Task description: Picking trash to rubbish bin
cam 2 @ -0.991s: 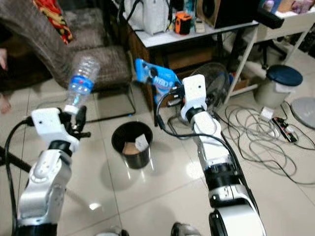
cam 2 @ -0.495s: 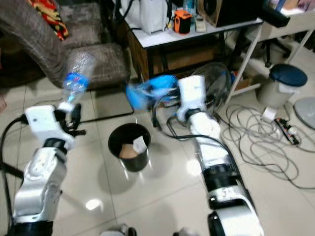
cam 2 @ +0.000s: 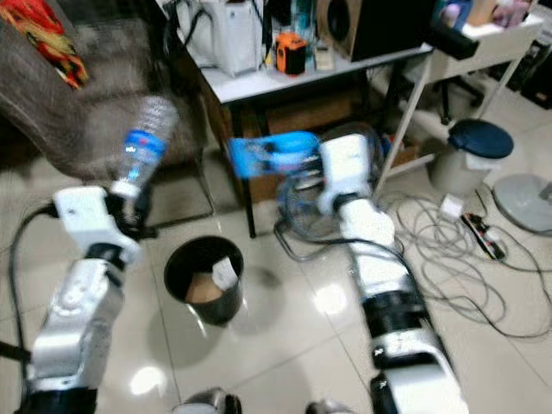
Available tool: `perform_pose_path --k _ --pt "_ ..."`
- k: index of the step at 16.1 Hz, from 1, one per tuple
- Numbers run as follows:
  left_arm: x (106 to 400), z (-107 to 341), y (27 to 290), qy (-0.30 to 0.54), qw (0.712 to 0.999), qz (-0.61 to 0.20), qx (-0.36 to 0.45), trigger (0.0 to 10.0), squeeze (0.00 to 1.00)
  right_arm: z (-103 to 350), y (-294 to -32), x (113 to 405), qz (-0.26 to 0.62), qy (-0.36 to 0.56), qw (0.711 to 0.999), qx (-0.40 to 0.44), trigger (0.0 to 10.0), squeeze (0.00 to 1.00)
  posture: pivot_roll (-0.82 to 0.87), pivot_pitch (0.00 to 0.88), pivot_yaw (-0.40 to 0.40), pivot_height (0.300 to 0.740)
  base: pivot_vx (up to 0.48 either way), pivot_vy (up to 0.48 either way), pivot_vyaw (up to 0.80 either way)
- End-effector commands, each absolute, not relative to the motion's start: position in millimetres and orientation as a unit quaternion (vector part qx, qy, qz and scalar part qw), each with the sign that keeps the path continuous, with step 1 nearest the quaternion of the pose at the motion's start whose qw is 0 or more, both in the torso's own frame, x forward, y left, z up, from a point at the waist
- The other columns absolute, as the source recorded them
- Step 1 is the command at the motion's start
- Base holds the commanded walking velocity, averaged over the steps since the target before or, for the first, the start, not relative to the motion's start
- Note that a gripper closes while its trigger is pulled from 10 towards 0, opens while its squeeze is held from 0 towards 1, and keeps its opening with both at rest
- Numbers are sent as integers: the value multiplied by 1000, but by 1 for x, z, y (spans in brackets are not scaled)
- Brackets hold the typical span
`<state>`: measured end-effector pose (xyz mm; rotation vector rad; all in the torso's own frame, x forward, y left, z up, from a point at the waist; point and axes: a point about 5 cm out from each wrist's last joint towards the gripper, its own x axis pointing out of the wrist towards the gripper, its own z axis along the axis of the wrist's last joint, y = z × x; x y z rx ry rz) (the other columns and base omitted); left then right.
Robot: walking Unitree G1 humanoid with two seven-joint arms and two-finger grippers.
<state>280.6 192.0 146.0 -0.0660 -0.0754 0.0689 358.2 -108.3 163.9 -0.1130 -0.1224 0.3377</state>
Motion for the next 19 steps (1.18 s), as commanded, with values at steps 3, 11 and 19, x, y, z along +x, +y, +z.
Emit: perform_pose_path --k 3,11,19 --pt "280 146 191 -35 998 37 -30 10000 0 170 -114 359 164 -75 982 -65 10000 0 -3 137 25 740 446 0 800" --pt "280 145 191 -33 998 37 -30 10000 0 170 -115 359 161 -74 982 -64 10000 0 -3 137 25 740 446 0 100" --pt "280 145 191 -33 998 37 -30 10000 0 170 -115 359 161 -74 982 -64 10000 0 -3 137 25 740 446 0 0"
